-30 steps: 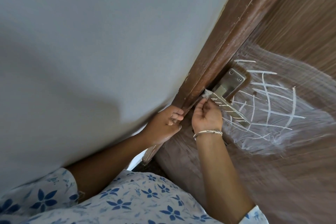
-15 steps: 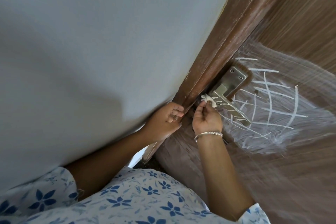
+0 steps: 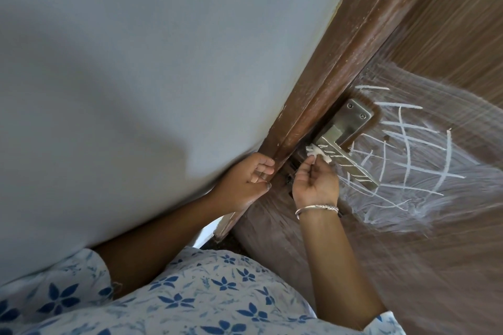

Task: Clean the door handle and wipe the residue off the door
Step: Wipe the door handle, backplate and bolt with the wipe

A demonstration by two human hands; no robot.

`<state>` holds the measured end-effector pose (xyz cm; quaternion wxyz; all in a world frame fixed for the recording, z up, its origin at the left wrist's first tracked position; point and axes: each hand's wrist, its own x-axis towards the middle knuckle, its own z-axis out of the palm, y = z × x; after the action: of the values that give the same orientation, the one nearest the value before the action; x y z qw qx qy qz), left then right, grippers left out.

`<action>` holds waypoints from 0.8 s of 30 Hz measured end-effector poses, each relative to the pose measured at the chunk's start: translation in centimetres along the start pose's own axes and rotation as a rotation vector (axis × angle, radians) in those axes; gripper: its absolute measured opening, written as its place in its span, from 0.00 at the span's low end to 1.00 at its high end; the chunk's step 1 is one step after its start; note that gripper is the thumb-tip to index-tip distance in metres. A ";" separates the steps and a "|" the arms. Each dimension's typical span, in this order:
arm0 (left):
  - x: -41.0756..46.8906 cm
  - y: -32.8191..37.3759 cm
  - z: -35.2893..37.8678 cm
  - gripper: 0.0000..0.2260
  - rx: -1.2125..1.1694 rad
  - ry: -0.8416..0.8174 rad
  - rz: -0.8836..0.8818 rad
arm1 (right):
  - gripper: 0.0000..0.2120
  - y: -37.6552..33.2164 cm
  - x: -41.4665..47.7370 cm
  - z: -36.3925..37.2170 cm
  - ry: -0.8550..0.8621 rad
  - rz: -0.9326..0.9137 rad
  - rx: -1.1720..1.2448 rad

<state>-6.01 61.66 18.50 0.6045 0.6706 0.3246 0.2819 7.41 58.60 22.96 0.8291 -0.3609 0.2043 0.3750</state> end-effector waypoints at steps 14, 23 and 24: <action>0.6 2.1 0.9 0.15 -0.004 -0.045 0.005 | 0.13 -2.2 -7.1 -3.5 -0.269 -0.418 -0.557; 1.2 6.0 3.7 0.21 0.218 0.155 0.437 | 0.10 -9.1 -7.1 0.1 -0.455 -1.226 -1.247; 1.4 6.6 4.0 0.22 0.236 0.158 0.500 | 0.09 -9.2 -6.7 0.6 -0.485 -1.331 -1.347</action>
<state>-1.45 59.83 24.58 0.4068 0.7715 0.2261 0.4337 10.22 51.69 31.54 0.5110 -0.7137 -0.4744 -0.0676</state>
